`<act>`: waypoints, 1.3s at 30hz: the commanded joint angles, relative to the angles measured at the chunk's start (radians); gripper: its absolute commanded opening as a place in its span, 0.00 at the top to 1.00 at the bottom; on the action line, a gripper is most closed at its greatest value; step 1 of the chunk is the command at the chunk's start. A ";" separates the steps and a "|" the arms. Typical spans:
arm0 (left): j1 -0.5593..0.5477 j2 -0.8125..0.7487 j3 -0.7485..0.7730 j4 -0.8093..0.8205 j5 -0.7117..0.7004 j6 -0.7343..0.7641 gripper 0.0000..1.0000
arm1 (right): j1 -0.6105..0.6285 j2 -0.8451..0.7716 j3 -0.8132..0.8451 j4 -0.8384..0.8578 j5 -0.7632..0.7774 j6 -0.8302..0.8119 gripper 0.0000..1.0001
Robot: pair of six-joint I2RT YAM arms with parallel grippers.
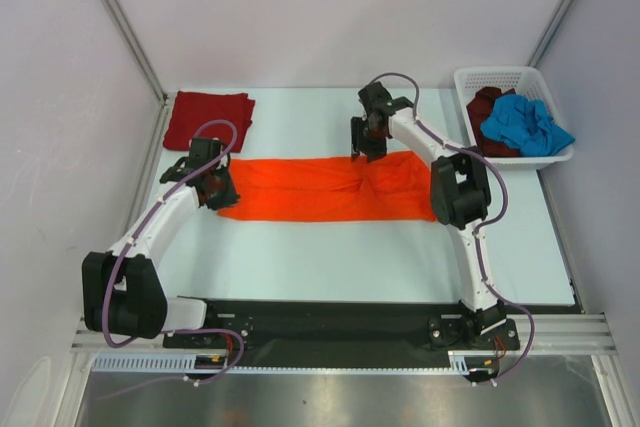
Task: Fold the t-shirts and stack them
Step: Fold the tshirt
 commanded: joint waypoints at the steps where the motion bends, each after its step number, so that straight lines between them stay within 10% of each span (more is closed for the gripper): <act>1: -0.009 -0.035 0.011 -0.006 0.011 0.015 0.83 | 0.001 0.024 0.066 -0.059 0.044 -0.021 0.43; 19: -0.010 -0.026 0.000 0.014 0.022 0.013 0.82 | -0.194 -0.184 -0.131 -0.088 0.142 0.145 0.35; 39: -0.010 -0.026 0.001 0.010 0.027 0.016 0.82 | -0.228 -0.029 -0.080 -0.129 0.096 0.401 0.66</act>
